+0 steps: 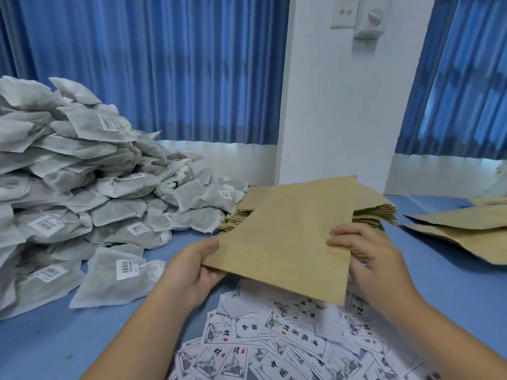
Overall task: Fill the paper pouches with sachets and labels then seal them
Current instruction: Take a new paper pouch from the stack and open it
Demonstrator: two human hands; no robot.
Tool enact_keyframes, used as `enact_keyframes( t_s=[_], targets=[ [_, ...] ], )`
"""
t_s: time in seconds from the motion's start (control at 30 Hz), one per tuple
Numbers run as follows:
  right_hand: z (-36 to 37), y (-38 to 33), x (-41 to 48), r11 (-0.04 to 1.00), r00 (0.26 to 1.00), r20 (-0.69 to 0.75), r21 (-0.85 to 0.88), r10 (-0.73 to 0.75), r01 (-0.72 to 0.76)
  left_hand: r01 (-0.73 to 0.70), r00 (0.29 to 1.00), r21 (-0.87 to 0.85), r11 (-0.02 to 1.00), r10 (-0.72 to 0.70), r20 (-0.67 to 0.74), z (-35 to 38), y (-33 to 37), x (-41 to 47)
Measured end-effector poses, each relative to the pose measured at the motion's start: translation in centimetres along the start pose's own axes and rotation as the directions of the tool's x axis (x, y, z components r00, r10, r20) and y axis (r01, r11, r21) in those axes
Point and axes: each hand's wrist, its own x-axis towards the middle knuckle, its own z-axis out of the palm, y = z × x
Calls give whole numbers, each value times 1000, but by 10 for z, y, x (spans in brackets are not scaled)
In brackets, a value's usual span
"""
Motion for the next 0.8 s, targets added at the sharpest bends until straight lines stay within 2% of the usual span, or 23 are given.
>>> enact_keyframes(
  t_s=[0.1,0.17,0.27,0.37,0.43,0.5,0.57,0.67,0.73,0.8],
  targets=[
    [-4,-2,5,964,992,15,236,121,-122,68,997,52,996,-70,35,2,6,-2],
    [-6,-6,8,938,990,9,319,144,-139,117,990,74,990,-122,70,1,10,-2],
    [-8,-10,13,846,975,11,494,224,-200,191,967,228,955,-223,126,-4,13,-4],
    [-5,-11,17,617,898,82,698,433,-362,152,966,321,935,-210,154,-1,7,-5],
    [-3,-9,17,396,831,160,820,533,-413,78,985,293,953,-118,124,4,0,-4],
    [1,-13,13,192,834,309,881,457,-432,1,994,233,973,-27,107,10,-5,-4],
    [7,-22,7,191,842,443,838,307,-510,-70,992,183,981,49,117,15,-11,-5],
    [19,-34,-2,217,766,609,735,204,-642,-141,973,92,986,121,197,26,-23,-10],
    [29,-42,-5,218,728,638,696,250,-685,-128,956,81,988,101,276,31,-31,-15],
    [38,-43,-5,243,731,551,705,403,-666,-93,941,94,991,57,332,33,-35,-18]
  ],
)
